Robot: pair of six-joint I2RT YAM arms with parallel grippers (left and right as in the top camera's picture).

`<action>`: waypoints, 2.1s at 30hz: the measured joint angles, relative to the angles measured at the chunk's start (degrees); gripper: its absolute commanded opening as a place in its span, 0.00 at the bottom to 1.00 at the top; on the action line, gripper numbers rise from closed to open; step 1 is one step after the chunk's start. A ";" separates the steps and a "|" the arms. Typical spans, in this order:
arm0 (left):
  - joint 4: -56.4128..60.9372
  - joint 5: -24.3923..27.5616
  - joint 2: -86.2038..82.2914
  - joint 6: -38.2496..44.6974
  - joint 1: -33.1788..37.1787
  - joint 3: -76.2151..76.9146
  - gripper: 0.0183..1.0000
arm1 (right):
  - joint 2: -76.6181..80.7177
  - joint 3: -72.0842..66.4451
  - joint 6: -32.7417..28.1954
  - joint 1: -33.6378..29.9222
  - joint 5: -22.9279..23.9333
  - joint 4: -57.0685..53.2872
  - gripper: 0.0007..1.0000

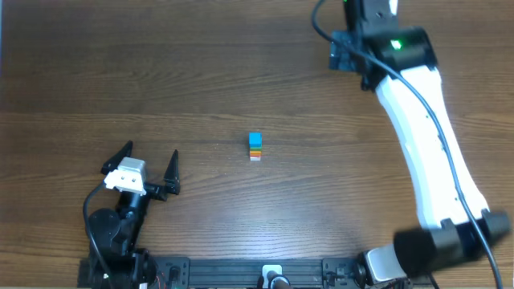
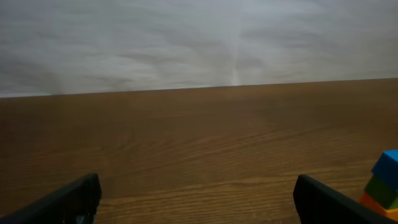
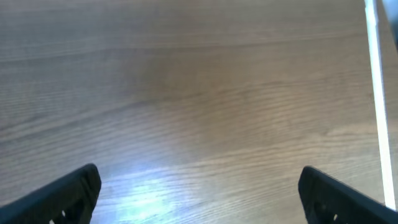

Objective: Stack Cubes

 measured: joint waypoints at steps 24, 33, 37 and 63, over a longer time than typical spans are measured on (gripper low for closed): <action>0.00 0.02 0.00 0.02 0.00 0.00 1.00 | -55.06 -65.77 -7.65 -8.13 -8.79 36.02 0.99; 0.00 0.02 0.00 0.15 0.00 0.00 1.00 | -69.96 -85.24 -7.96 -10.67 -13.55 56.37 0.99; 0.00 0.02 0.02 0.15 0.00 0.00 1.00 | -76.76 -91.36 -8.59 -10.71 -14.40 58.75 0.99; 0.00 0.02 -0.11 0.15 0.00 0.00 1.00 | -94.07 -99.69 -14.27 -10.75 -20.83 57.90 0.99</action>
